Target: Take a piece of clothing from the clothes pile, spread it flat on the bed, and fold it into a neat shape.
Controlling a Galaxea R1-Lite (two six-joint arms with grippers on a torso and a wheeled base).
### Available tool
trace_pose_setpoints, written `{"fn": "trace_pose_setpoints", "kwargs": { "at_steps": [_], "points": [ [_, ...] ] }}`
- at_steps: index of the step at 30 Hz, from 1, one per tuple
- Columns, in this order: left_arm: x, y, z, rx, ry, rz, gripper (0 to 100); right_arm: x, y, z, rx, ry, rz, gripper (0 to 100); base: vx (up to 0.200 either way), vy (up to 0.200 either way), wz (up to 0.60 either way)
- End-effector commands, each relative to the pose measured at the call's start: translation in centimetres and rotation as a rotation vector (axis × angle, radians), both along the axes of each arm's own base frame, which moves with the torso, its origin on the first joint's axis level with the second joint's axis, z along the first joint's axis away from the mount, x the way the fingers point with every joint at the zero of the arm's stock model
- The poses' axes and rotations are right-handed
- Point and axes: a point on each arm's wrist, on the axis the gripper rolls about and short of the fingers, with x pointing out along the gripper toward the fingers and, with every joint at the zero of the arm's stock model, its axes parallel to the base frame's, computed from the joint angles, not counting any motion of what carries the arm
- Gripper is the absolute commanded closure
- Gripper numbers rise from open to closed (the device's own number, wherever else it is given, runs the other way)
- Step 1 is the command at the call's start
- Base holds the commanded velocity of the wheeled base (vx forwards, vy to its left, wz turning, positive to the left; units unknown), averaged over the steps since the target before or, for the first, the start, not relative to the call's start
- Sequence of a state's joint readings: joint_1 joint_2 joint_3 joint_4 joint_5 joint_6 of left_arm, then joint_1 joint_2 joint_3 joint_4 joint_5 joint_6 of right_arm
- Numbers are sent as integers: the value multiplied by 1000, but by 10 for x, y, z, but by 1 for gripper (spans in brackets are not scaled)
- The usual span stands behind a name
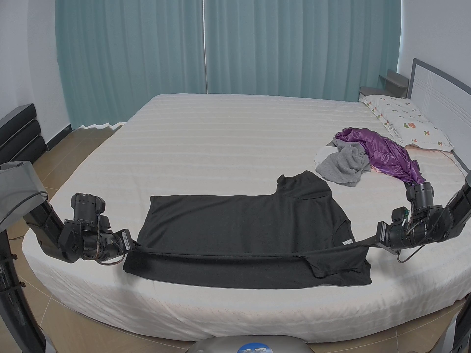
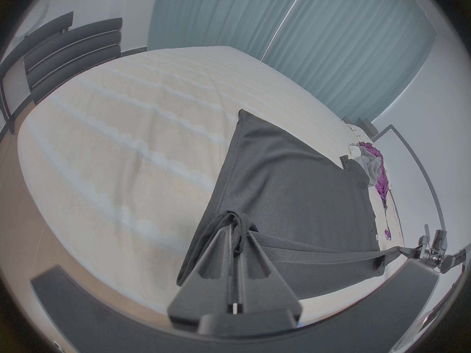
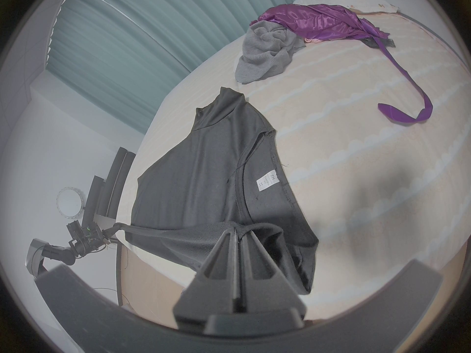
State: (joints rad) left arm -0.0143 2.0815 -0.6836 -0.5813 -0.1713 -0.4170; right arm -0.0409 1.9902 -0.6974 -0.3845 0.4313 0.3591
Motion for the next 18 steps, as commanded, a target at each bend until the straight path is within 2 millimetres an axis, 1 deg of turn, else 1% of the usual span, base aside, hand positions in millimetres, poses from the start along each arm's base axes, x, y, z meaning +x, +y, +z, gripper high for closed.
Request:
{"fn": "trace_pose_setpoints", "kwargs": {
  "at_steps": [1,6,12,13,14,18],
  "points": [
    [7,-1,-11,-5,24,3,100,9,1,-10,3,24,-5,100,0,0,0],
    [16,-4,-17,-21,28,13,100,21,3,-21,-20,39,-15,100,0,0,0],
    [23,-5,-22,-38,33,28,100,26,5,-26,-19,48,-13,100,0,0,0],
    [25,-6,-22,-43,31,32,0,27,5,-28,-19,50,-15,100,0,0,0],
    [26,-7,-22,-49,32,35,0,28,5,-28,-17,51,-15,0,0,0,0],
    [27,-9,-18,-81,22,59,0,25,5,-23,7,53,-36,0,0,0,0]
  ]
}}
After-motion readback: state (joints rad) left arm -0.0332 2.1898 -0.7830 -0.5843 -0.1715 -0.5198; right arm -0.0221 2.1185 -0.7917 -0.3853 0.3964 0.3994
